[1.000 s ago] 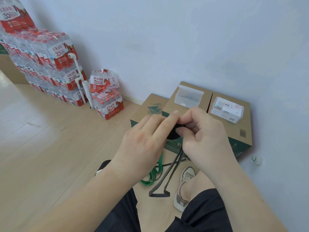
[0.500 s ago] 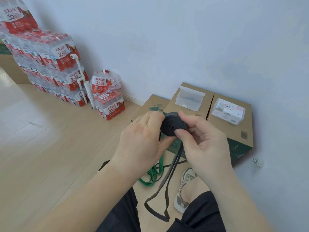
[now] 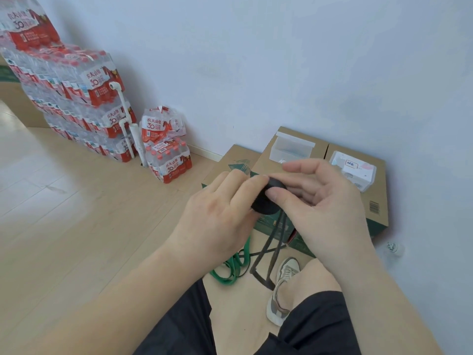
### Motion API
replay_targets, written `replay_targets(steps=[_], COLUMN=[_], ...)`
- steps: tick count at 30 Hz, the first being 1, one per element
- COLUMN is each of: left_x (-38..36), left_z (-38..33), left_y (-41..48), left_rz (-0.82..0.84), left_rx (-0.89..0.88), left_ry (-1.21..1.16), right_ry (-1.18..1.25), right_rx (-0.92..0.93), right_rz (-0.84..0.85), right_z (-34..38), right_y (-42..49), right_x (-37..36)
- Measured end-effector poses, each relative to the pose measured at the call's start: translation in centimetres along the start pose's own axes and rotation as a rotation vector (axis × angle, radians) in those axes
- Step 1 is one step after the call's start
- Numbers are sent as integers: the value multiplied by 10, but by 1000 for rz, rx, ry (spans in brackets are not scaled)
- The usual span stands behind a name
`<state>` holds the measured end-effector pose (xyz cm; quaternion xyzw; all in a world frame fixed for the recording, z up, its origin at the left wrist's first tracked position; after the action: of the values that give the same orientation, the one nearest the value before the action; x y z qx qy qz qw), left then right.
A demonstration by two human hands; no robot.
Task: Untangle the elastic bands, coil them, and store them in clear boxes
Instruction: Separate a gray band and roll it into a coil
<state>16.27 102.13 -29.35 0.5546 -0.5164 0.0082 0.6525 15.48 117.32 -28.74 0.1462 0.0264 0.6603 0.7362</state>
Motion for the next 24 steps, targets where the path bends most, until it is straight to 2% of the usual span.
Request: replay_targets(steps=[4,7,11,15,17,20,24], left_x=[8,2,-2,1,3,7,4], left_z=[16,16,15,2,0,1,-1], left_y=[1,2,0,5,5,4,0], left_rz=[-47,3,75,74,56,-21,-97], left_rx=[173,217,137,-25,-26,15,36], left_ry=[-25,-55,-118,-173,-161,-130,-131], right_ry=[37,-9,-210,-345,-263,111,145], right_rx=[26,64,109,207,189,28,-27], right_rz=[-33,-57,-40,114,75,-42,-80], right_z=[-8,-9,-2,16,17,-1,-13], right_y=[-10,-11,-4,-1,1,0,-6], right_x=[-2,-1,6,-4,-1,7,6])
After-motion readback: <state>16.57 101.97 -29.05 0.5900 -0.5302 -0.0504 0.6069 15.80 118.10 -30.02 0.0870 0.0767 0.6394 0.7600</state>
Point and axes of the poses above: each hand's wrist, its own y-axis towards the middle knuckle, its own x-axis out of the back of the hand, z = x × y, the point moved 8 cm from there along y, towards the middle knuckle, and after that the axes turned 1 degree about x, right-handed, at the moved point
